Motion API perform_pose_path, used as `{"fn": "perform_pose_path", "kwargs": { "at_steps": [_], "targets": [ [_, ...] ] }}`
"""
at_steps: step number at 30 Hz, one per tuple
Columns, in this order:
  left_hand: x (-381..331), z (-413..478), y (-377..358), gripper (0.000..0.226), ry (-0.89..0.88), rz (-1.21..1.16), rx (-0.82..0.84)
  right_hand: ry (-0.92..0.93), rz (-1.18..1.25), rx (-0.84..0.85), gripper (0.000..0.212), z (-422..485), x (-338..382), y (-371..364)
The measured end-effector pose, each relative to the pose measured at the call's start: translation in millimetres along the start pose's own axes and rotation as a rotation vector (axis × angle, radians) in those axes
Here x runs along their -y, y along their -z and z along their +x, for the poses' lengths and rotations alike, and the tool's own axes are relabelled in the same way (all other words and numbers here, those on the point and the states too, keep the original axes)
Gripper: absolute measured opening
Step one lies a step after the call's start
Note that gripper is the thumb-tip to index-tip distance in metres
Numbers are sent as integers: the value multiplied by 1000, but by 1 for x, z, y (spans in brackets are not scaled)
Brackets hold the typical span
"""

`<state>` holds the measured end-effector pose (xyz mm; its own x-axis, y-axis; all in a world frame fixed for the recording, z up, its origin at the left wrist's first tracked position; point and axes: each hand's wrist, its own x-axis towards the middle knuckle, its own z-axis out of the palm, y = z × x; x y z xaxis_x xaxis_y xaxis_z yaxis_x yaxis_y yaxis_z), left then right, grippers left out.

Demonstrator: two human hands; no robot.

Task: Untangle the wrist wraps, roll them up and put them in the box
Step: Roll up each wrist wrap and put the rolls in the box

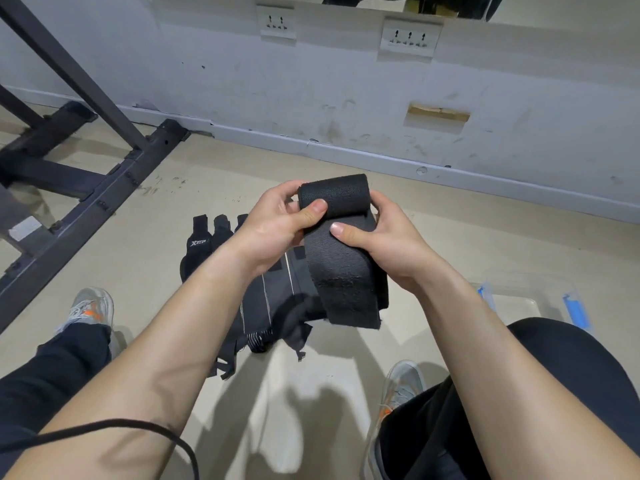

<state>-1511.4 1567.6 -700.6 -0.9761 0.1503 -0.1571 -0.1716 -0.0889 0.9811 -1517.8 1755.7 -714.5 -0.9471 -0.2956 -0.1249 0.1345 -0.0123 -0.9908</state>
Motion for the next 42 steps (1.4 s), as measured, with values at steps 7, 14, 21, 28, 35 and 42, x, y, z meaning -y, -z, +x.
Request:
{"fn": "perform_pose_path", "kwargs": {
  "at_steps": [7, 14, 21, 28, 35, 42],
  "targets": [
    [-1, -1, -12, 40, 21, -143, -53, 87, 26, 27, 54, 4, -4, -4],
    [12, -1, -46, 45, -93, -5, -338, 10, -1, -62, 66, 3, -12, -20],
    [10, -1, -32, 35, -178, 344, -124, -120, 263, -103, 86, 6, 3, -14],
    [3, -3, -28, 47, -52, 56, -15, -13, 98, -218, 58, 7, 2, -18],
    [2, 2, -40, 15, -153, 252, -250, 14, -463, -250, 53, -6, -6, -23],
    [8, 1, -30, 8, -100, 194, -213, -53, -193, -160, 61, 1, -12, -21]
  ]
}}
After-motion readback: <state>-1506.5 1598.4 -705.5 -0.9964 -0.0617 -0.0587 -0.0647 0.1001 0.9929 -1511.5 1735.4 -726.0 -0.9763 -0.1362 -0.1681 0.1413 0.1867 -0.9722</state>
